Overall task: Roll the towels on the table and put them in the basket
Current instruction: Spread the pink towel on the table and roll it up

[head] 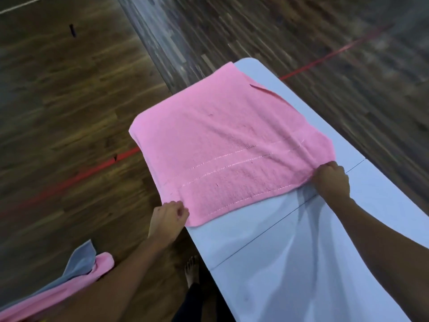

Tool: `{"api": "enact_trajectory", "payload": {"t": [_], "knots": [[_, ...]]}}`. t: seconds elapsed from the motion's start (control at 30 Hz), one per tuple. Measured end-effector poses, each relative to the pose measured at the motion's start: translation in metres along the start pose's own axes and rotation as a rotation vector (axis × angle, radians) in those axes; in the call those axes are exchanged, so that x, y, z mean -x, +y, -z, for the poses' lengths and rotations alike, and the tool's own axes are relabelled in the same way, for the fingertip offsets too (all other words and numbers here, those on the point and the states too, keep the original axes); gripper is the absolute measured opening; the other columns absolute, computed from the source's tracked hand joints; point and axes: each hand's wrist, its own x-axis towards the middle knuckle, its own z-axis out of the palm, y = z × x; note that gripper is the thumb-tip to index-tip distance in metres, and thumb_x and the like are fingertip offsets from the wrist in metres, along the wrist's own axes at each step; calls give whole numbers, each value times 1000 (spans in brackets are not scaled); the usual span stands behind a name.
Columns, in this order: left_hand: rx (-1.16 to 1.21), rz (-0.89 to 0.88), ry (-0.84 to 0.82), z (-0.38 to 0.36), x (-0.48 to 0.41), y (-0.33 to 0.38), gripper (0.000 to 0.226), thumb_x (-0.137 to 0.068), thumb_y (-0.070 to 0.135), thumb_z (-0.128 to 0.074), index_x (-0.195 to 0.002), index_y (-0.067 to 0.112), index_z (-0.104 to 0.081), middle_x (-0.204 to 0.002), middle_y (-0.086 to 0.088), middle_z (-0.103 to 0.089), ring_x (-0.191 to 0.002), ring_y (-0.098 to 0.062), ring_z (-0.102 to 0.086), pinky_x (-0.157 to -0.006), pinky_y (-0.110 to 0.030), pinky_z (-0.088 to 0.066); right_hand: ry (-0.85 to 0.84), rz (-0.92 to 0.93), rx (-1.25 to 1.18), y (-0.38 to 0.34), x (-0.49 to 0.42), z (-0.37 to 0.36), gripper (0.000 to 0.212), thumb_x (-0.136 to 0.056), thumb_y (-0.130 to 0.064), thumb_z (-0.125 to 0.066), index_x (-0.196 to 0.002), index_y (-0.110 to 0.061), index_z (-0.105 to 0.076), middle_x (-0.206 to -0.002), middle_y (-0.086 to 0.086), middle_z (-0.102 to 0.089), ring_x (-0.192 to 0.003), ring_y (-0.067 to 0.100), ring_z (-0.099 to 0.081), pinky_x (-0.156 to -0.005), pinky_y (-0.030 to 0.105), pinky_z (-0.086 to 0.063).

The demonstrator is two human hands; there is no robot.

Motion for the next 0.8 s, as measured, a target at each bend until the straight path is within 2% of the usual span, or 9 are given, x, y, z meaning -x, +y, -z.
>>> {"api": "enact_trajectory", "payload": {"t": [0.1,0.17,0.23,0.3,0.4,0.5,0.6,0.67,0.8], "knots": [[-184,-12,63,-13,-6,10,36,-97,51,-35,-95,26,-61,-74,8,-65,-75,-17,-59,-78,-36,-36,163,-44,64,-22,-8,4,49,-92,-39,-46,-101,5,-66,-112,22,-55,-104,39,-48,-93,48,-36],[-266,-31,87,-20,-12,14,48,-95,53,-30,-100,22,-65,-83,4,-68,-83,-21,-60,-78,-39,-38,220,41,50,-39,-17,2,49,-90,-43,-47,-102,1,-66,-115,21,-54,-108,38,-48,-96,49,-35],[-266,-54,135,-26,-22,18,49,-94,50,-33,-89,15,-67,-87,-1,-64,-86,-24,-56,-77,-40,-41,183,184,-16,-59,-28,-3,43,-89,-41,-48,-107,-5,-64,-120,17,-54,-113,36,-48,-100,47,-34],[-221,-64,196,-33,-37,20,43,-95,43,-42,-82,9,-65,-95,-5,-61,-93,-25,-53,-81,-41,-45,121,326,-40,-76,-41,-15,47,-90,-46,-43,-117,-10,-56,-132,15,-49,-122,34,-44,-104,48,-32],[-131,-35,254,-45,-54,23,42,-96,42,-49,-93,2,-60,-111,-13,-56,-108,-32,-50,-94,-46,-44,-16,350,19,-85,-54,-37,66,-93,-64,-32,-145,-22,-30,-160,10,-15,-147,32,-13,-115,57,-9],[-7,70,276,-62,-62,33,56,-96,50,-47,-126,4,-46,-141,-20,-39,-134,-37,-33,-113,-51,-29,-34,320,42,-78,-59,-54,78,-90,-75,-13,-154,-31,-7,-163,2,10,-149,27,10,-117,56,6],[-34,158,276,-80,-60,42,76,-96,64,-30,-152,14,-19,-161,-13,-8,-149,-28,-1,-121,-44,0,10,347,69,-74,-57,-59,81,-88,-78,-3,-154,-32,-1,-162,2,13,-148,26,14,-117,55,7],[-107,178,261,-86,-61,44,80,-94,70,-18,-155,21,-5,-162,-9,5,-149,-24,9,-121,-43,5,36,354,68,-72,-57,-61,81,-88,-78,-1,-155,-31,-2,-162,2,12,-149,25,13,-118,55,6],[-162,227,222,-92,-51,49,83,-89,77,-8,-154,27,7,-161,-8,13,-148,-24,14,-120,-46,5,51,397,53,-67,-55,-63,82,-88,-77,-2,-155,-30,-4,-163,2,10,-149,25,12,-118,54,6]]}}
